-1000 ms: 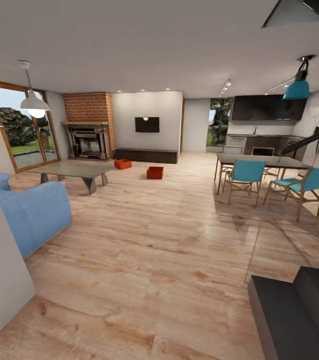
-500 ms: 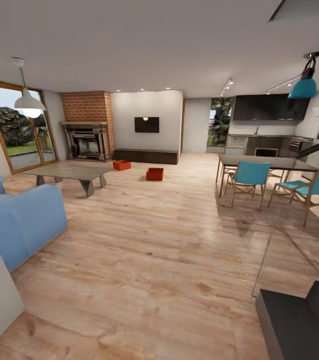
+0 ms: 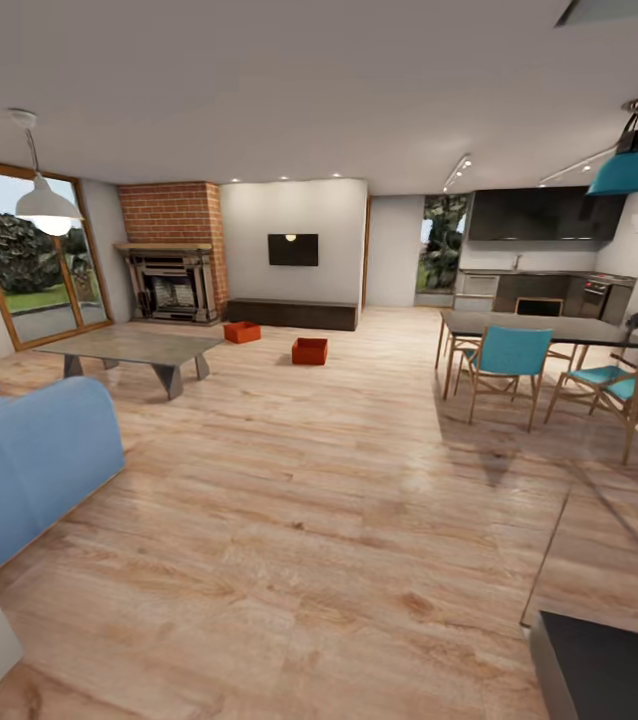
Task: Move the two storage containers from the living room to the garage. In the garage, place one container on the floor and stack the other container on top of it (either order is fine).
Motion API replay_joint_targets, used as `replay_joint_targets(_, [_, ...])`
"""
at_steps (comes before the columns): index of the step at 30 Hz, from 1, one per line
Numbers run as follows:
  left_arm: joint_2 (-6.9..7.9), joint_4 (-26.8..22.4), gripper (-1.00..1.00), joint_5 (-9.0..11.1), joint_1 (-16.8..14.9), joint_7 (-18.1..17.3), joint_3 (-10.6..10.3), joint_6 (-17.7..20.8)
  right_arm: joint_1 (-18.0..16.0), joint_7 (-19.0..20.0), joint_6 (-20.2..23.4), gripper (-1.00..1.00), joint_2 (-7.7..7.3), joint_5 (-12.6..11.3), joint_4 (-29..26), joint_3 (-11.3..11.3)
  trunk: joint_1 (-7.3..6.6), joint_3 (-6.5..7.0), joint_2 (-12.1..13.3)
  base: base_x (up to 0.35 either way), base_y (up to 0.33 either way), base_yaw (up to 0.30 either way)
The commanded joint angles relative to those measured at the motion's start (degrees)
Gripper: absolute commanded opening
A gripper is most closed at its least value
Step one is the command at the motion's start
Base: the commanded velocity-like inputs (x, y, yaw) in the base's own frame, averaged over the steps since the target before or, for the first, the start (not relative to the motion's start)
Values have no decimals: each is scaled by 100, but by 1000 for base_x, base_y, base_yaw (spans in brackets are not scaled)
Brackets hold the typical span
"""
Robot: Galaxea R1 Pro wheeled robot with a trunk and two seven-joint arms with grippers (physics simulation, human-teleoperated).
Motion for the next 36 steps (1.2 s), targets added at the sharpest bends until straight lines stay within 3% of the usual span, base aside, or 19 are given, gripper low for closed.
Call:
replay_joint_targets(1, [-1, -2, 100, 6, -1, 4, 30, -15, -7, 7, -33, 100, 1, -54, 17, 49, 3, -5, -2, 328, 0, 0])
replay_joint_targets(36, [-1, -2, 100, -1, -1, -4, 30, -40, -7, 7, -25, 100, -8, -54, 17, 48, 3, -5, -2, 328, 114, 0])
